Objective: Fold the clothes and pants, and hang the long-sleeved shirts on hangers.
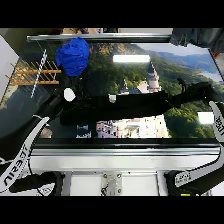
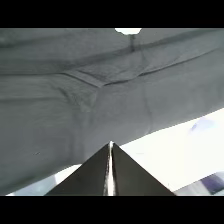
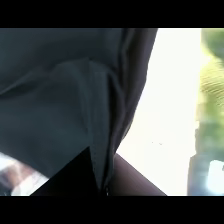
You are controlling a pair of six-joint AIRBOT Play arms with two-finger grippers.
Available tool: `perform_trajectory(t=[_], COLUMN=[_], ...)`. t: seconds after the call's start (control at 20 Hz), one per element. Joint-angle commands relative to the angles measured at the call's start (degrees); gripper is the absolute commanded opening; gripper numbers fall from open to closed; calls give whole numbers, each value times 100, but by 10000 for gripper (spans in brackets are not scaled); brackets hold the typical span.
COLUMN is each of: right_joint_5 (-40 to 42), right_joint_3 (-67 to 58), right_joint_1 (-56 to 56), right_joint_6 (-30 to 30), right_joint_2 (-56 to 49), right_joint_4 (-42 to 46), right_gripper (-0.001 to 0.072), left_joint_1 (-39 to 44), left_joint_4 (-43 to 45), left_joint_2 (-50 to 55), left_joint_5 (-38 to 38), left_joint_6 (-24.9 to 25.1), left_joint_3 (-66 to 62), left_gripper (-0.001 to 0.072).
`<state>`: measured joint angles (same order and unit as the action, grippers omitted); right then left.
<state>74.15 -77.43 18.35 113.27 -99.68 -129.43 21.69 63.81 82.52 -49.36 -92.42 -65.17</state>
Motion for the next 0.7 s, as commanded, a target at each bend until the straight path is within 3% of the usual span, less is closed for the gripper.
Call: perform_trajectory(t=[0.0,0.25,0.65], right_joint_5=[691,1222,1604], right_joint_3=[-573,-1591,-2874], right_joint_1=[-133,-737,-2076], right_joint_6=[-382,-994,-1502], right_joint_2=[468,925,944], right_joint_4=[262,728,1652], right_gripper=[12,12,12], left_joint_1=[186,542,671], left_joint_4=[-389,-385,-341], left_joint_2=[726,1971,3344], left_joint_5=[0,-83,-1357], left_joint_6=[229,223,219], left_joint_3=[-514,-1971,-3427], left_gripper=[8,9,9])
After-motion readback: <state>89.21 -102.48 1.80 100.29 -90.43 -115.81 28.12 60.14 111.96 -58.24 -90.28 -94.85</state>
